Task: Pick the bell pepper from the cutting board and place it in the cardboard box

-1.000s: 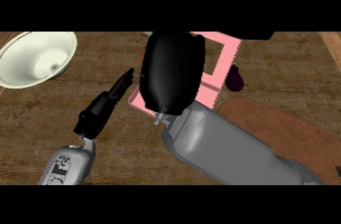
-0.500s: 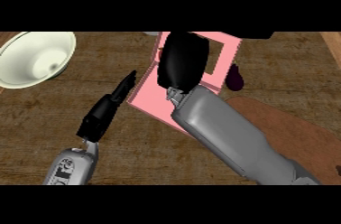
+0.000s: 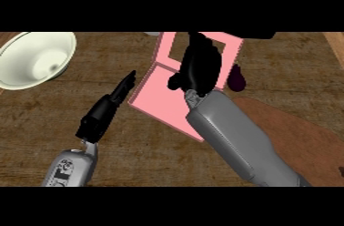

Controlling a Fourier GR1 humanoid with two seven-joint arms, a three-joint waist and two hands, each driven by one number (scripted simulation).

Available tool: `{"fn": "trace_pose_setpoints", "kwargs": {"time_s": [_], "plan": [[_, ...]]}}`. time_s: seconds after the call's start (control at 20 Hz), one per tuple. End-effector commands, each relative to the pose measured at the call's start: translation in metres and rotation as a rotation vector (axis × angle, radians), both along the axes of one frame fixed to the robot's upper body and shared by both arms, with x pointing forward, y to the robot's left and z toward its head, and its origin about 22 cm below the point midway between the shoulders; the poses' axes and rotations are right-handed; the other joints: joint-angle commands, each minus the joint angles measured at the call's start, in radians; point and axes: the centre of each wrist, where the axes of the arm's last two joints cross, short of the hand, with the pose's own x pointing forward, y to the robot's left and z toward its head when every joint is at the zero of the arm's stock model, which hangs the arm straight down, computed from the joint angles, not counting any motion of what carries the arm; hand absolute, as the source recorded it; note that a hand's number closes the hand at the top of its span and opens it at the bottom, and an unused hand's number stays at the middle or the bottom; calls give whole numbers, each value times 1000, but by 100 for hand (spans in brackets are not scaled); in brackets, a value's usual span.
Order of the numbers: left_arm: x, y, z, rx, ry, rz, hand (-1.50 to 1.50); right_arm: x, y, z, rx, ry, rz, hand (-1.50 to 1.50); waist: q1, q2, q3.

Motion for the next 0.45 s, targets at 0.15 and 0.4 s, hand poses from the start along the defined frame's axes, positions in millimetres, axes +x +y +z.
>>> {"fn": "trace_pose_setpoints", "kwargs": {"time_s": [0.15,0.4], "plan": [[-4,14,2,14,-3,18,0,-4,-10,13,397,-339,-111,-150,-9,-10,1],[-6,9,-6,-14,38,69,0,-28,-31,10,575,-478,-114,-150,-61,-20,1]]}}
